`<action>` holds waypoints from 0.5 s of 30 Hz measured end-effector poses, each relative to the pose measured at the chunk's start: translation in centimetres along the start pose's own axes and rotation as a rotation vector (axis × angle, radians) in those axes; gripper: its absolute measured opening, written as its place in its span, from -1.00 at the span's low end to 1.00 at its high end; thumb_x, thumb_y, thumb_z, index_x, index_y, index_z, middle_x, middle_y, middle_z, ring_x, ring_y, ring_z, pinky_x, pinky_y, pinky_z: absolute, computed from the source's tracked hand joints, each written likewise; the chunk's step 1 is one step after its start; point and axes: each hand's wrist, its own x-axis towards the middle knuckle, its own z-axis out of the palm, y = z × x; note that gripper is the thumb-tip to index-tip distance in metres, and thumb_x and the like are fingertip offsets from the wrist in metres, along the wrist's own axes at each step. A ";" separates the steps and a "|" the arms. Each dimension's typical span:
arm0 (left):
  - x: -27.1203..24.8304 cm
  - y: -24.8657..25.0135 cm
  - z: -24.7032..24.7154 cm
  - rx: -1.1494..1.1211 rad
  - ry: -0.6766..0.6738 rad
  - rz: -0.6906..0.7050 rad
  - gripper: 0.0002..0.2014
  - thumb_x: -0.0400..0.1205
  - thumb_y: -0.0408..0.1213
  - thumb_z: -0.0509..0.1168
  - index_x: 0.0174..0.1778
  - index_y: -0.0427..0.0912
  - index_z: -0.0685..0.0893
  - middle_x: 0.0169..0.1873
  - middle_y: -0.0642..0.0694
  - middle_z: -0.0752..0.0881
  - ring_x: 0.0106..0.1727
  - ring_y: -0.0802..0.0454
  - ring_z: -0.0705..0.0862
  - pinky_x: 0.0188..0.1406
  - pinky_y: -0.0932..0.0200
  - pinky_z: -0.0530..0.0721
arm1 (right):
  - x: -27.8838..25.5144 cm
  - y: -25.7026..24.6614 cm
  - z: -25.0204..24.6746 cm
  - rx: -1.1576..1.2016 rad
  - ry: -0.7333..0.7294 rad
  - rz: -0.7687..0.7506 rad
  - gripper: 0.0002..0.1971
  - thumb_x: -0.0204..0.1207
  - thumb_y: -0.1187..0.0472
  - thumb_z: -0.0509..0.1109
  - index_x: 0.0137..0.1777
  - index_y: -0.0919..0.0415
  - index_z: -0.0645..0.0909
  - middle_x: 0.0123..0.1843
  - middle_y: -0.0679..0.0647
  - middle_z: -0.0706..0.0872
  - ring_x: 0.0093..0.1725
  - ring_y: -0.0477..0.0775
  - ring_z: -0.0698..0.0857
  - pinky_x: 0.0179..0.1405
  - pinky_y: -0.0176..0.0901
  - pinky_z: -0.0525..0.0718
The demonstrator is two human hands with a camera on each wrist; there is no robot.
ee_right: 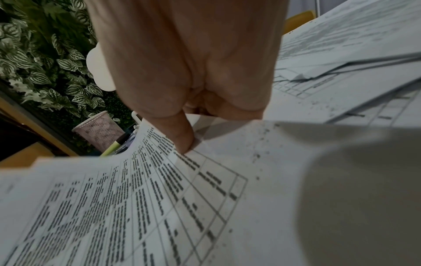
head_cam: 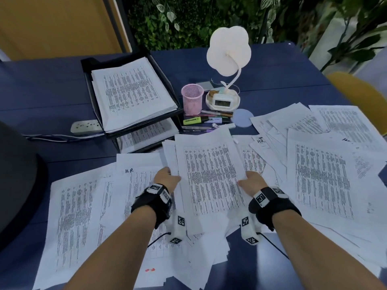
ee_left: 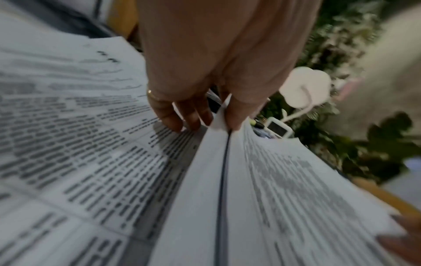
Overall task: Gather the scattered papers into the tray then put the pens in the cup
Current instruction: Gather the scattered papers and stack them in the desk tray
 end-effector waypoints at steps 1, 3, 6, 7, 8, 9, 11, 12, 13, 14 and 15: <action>-0.2 0.1 0.3 0.018 0.004 0.054 -0.53 0.65 -0.29 0.29 0.45 -0.37 0.41 0.36 -0.31 0.54 0.20 -0.20 0.60 0.16 0.06 0.55 | -0.2 -0.1 -0.1 0.004 -0.007 0.004 -0.75 0.56 0.34 0.26 0.18 0.41 0.58 0.16 0.32 0.70 -0.08 0.16 0.62 0.00 -0.13 0.61; -0.6 0.3 0.9 0.053 0.016 0.171 -0.56 0.68 -0.29 0.21 0.50 -0.22 0.37 0.34 -0.24 0.53 0.28 -0.25 0.57 0.24 0.02 0.57 | -0.5 -0.3 -0.3 0.001 -0.027 0.017 -0.69 0.59 0.33 0.23 0.31 0.39 0.50 0.27 0.30 0.64 0.13 0.25 0.65 0.15 -0.07 0.59; -1.3 0.7 1.5 0.014 -0.013 0.271 -0.58 0.73 -0.20 0.13 0.52 -0.12 0.32 0.34 -0.19 0.56 0.31 -0.24 0.57 0.31 -0.11 0.56 | -0.9 -0.6 -0.6 -0.020 -0.056 0.032 -0.58 0.64 0.32 0.18 0.47 0.43 0.33 0.45 0.32 0.49 0.40 0.29 0.51 0.32 -0.04 0.49; -1.5 0.9 1.7 -0.012 -0.037 0.266 -0.54 0.73 -0.16 0.13 0.55 -0.13 0.26 0.37 -0.18 0.55 0.33 -0.22 0.56 0.33 -0.10 0.54 | -0.9 -0.6 -0.8 -0.007 -0.072 0.030 -0.55 0.65 0.32 0.17 0.52 0.43 0.28 0.50 0.31 0.44 0.45 0.28 0.47 0.35 -0.06 0.46; -1.6 1.0 1.8 -0.037 -0.052 0.253 -0.50 0.72 -0.14 0.16 0.57 -0.15 0.22 0.39 -0.19 0.54 0.34 -0.20 0.56 0.32 -0.06 0.54 | -0.9 -0.6 -0.8 0.008 -0.091 0.022 -0.50 0.66 0.30 0.18 0.57 0.41 0.22 0.56 0.28 0.38 0.49 0.25 0.43 0.38 -0.10 0.42; -1.8 1.2 1.9 -0.056 -0.055 0.246 -0.46 0.71 -0.14 0.19 0.57 -0.18 0.19 0.40 -0.20 0.53 0.34 -0.19 0.57 0.29 0.02 0.54 | -1.0 -0.7 -0.9 0.015 -0.115 0.017 -0.44 0.67 0.27 0.20 0.62 0.37 0.15 0.61 0.23 0.31 0.53 0.21 0.39 0.40 -0.14 0.39; -1.9 1.3 2.1 -0.078 -0.045 0.239 -0.48 0.71 -0.23 0.20 0.55 -0.22 0.20 0.39 -0.20 0.53 0.31 -0.15 0.57 0.16 0.18 0.50 | -1.0 -0.6 -0.9 0.014 -0.141 -0.009 -0.39 0.66 0.22 0.24 0.64 0.31 0.10 0.65 0.18 0.23 0.57 0.17 0.34 0.45 -0.18 0.33; -1.9 1.3 2.0 -0.097 -0.042 0.239 -0.50 0.71 -0.28 0.19 0.56 -0.21 0.21 0.39 -0.19 0.53 0.27 -0.13 0.58 0.12 0.23 0.48 | -0.9 -0.5 -0.8 0.016 -0.143 -0.019 -0.38 0.65 0.21 0.26 0.64 0.31 0.11 0.65 0.18 0.23 0.58 0.16 0.33 0.48 -0.17 0.31; -1.9 1.3 1.8 -0.123 -0.044 0.249 -0.50 0.71 -0.31 0.19 0.56 -0.18 0.22 0.39 -0.17 0.54 0.20 -0.09 0.60 0.08 0.26 0.50 | -1.0 -0.4 -0.8 0.017 -0.142 -0.019 -0.38 0.65 0.20 0.27 0.63 0.31 0.14 0.64 0.18 0.25 0.58 0.16 0.33 0.49 -0.15 0.31; -1.8 1.2 1.6 -0.155 -0.048 0.260 -0.50 0.71 -0.32 0.19 0.57 -0.15 0.24 0.38 -0.14 0.55 0.10 0.00 0.62 0.01 0.29 0.54 | -0.8 -0.3 -0.7 0.025 -0.133 -0.021 -0.41 0.64 0.18 0.29 0.61 0.32 0.21 0.61 0.20 0.32 0.54 0.18 0.39 0.48 -0.12 0.34; -2.0 1.3 1.1 -0.194 -0.053 0.271 -0.50 0.71 -0.32 0.20 0.57 -0.13 0.26 0.36 -0.08 0.55 0.03 0.08 0.62 -0.03 0.34 0.57 | -0.7 -0.1 -0.6 0.055 -0.117 -0.020 -0.47 0.62 0.17 0.31 0.54 0.32 0.33 0.54 0.23 0.43 0.45 0.19 0.49 0.44 -0.07 0.42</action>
